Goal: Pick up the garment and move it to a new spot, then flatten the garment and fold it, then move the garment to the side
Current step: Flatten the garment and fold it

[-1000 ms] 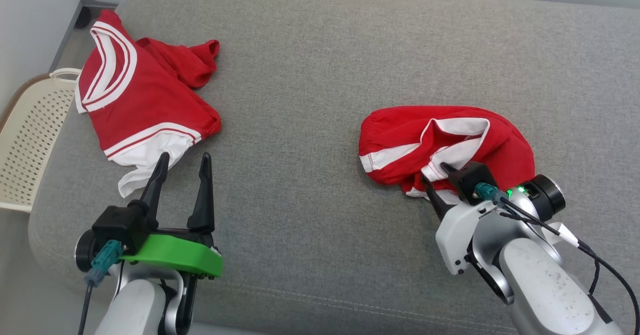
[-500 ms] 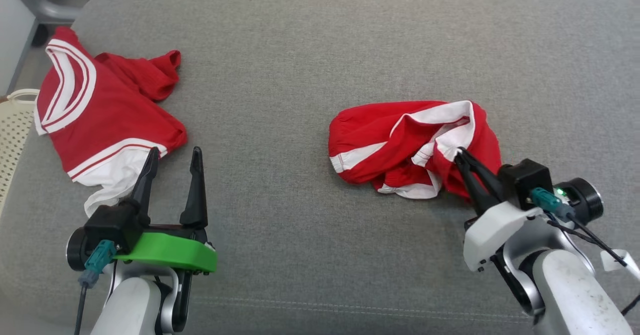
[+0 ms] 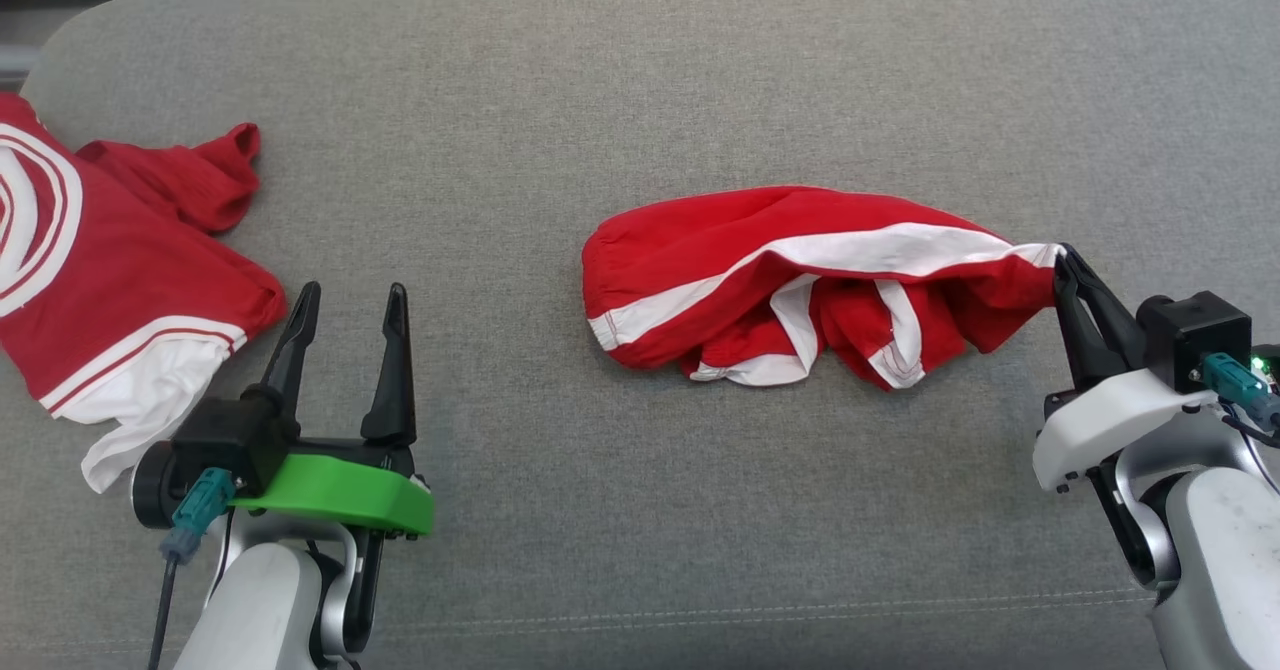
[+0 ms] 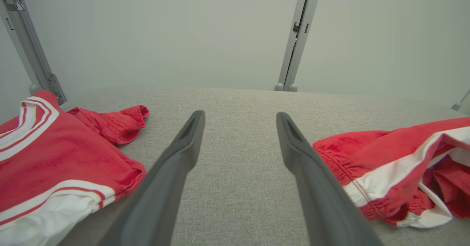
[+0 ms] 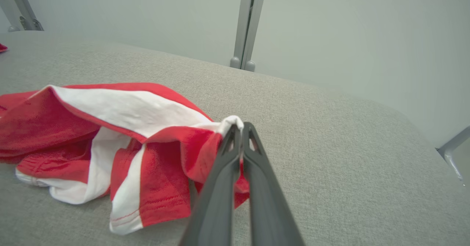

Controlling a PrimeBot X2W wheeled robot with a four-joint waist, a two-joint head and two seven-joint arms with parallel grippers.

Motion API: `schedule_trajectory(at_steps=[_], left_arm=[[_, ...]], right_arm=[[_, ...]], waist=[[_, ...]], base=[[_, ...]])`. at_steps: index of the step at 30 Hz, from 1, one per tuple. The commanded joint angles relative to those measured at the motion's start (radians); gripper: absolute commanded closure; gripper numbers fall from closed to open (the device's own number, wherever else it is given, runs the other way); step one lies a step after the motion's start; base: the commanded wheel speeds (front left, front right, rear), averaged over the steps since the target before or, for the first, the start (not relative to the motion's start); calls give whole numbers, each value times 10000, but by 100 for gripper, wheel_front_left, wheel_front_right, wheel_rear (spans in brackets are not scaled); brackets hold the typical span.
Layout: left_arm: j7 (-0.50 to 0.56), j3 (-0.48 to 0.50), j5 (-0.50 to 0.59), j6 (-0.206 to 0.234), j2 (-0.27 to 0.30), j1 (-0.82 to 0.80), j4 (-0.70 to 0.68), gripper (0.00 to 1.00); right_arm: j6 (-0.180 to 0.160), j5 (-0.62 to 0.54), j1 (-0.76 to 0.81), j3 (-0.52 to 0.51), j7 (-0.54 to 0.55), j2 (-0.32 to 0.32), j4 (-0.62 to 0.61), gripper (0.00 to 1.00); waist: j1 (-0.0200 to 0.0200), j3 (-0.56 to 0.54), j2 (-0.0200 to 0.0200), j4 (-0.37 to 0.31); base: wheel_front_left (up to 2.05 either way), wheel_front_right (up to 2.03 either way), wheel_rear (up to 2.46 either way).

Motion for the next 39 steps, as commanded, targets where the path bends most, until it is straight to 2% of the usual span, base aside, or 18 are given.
schedule_trajectory(at_steps=[1, 8, 9, 10, 11, 12, 18, 29, 39], left_arm=[[-22, 16, 69, -24, 39, -165, 12, 0], [-22, -43, 45, -57, 70, -216, 98, 0], [-22, -51, 37, -49, 81, -223, 104, 0], [-24, -59, 31, -53, 85, -222, 109, 0], [-22, -65, 25, -52, 92, -211, 118, 0], [-22, -65, 25, -43, 100, -199, 125, 0], [-11, -39, 28, 63, 150, 74, 93, 0], [162, 124, 118, 552, 459, 710, -215, 0], [543, 48, 223, 964, 732, 1695, -797, 0]], right_arm=[[-15, -5, -160, -40, -191, -7, 153, 100], [-17, 271, -667, 279, -960, 89, 2027, 100], [-17, 338, -714, 321, -1035, 145, 2244, 96], [-17, 401, -762, 331, -1162, 190, 2423, 54], [-17, 500, -764, 310, -1237, 245, 2610, 2], [-17, 567, -746, 286, -1333, 300, 2749, 0], [-15, 800, -389, 20, -1789, 592, 3014, 0], [-15, 1275, 841, -486, -1587, 1462, 1445, 0], [-15, 1415, 1780, -709, -923, 1854, 518, 0]], waist=[[0, 19, 0, -52], [0, 60, 0, -134], [0, 65, 0, -139], [0, 66, 0, -139], [0, 58, 0, -139], [0, 44, 0, -146], [0, -184, 0, -253], [0, -953, 0, -620], [0, -1678, 0, -830]], base=[[0, 0, 0], [0, 0, 0], [0, 0, 0], [0, 0, 0], [0, 0, 0], [0, 0, 0], [0, 0, 0], [0, 0, 0], [0, 0, 0]])
